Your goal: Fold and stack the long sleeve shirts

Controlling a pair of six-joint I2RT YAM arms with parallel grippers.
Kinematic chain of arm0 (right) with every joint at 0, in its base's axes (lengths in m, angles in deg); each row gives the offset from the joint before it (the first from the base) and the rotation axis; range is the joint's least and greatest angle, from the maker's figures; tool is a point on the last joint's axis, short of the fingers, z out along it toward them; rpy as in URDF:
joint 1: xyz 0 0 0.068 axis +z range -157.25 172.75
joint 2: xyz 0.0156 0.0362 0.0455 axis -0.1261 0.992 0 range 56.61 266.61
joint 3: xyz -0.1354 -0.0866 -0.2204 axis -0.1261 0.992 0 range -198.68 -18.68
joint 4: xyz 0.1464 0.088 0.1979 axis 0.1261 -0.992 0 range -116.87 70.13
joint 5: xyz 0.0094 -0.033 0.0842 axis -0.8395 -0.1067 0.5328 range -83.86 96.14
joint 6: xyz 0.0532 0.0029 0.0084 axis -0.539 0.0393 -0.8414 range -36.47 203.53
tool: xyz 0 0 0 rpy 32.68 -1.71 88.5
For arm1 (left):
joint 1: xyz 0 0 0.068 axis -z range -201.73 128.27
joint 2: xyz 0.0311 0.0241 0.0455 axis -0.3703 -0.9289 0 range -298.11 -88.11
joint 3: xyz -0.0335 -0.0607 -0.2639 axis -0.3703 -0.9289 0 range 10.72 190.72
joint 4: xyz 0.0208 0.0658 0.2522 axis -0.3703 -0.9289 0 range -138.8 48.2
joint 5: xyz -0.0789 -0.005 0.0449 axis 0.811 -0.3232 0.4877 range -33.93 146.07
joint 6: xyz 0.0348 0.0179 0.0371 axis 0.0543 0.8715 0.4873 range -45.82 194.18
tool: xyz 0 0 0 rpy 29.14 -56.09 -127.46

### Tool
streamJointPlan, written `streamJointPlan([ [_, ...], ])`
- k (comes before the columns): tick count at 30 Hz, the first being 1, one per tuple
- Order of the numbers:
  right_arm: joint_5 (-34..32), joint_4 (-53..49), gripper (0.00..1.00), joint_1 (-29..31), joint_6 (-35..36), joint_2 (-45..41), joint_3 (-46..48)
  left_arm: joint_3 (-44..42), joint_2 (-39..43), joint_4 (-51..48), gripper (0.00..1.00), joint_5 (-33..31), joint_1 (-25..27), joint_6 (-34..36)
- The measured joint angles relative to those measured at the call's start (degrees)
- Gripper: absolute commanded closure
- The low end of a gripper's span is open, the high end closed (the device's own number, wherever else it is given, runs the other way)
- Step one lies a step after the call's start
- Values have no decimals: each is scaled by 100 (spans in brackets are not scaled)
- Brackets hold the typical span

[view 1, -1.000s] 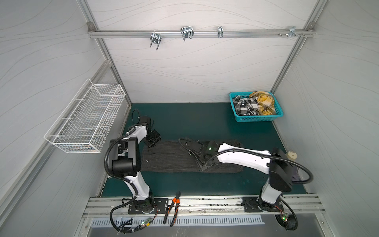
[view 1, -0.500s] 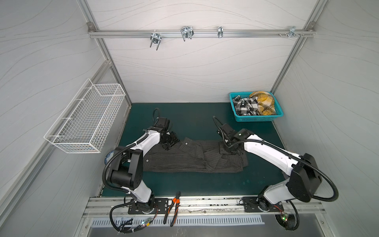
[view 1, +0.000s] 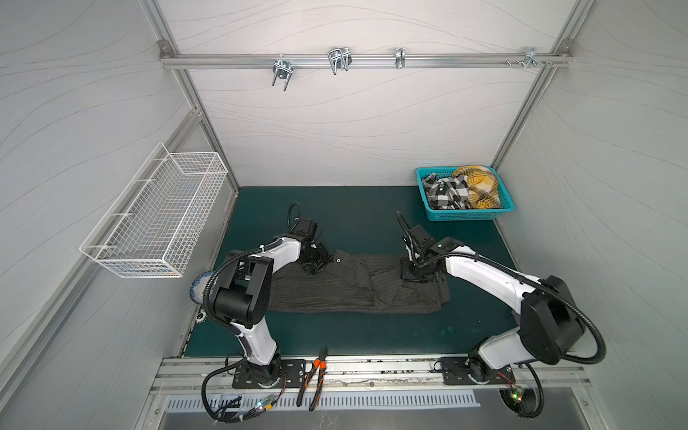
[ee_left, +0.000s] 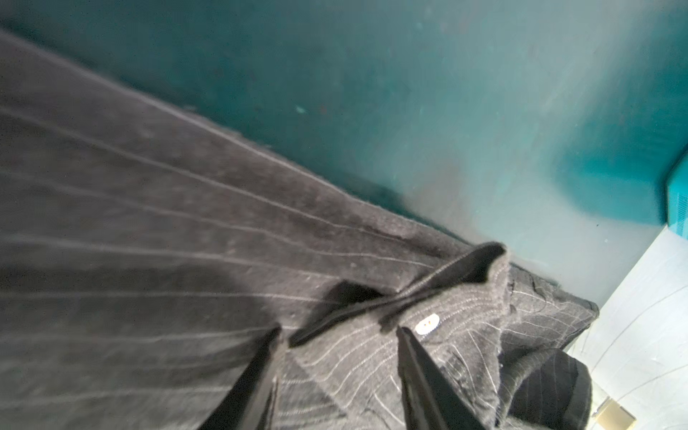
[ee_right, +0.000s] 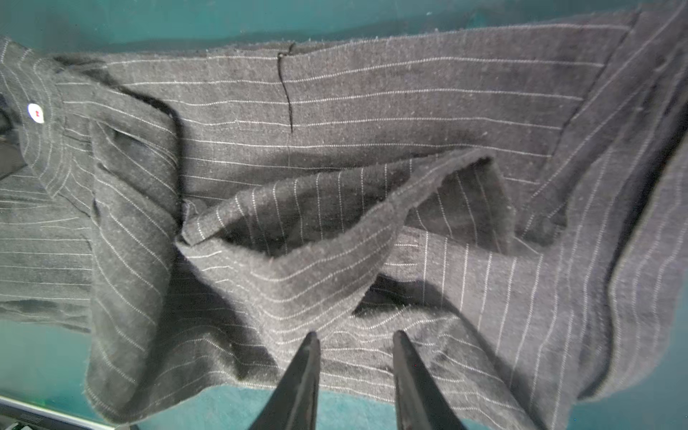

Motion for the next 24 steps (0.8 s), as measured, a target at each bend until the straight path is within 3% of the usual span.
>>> streamJointPlan([
  [8, 52, 153, 69, -42, 2, 52, 149, -31, -120, 341, 65, 24, 101, -90],
  [14, 57, 201, 70, -81, 2, 52, 151, -33, -90, 372, 83, 63, 170, -162],
  [16, 57, 201, 68, -101, 2, 52, 151, -31, 15, 330, 97, 79, 210, -186],
  [18, 57, 201, 63, -146, 13, 52, 149, 13, 170, 201, 100, 76, 238, -181],
  [22, 72, 181, 39, -313, 52, 26, 149, 289, 708, -125, 100, -44, 269, -142],
  [24, 83, 149, 35, -409, 96, -17, 142, 466, 1104, -361, 100, -201, 278, -83],
])
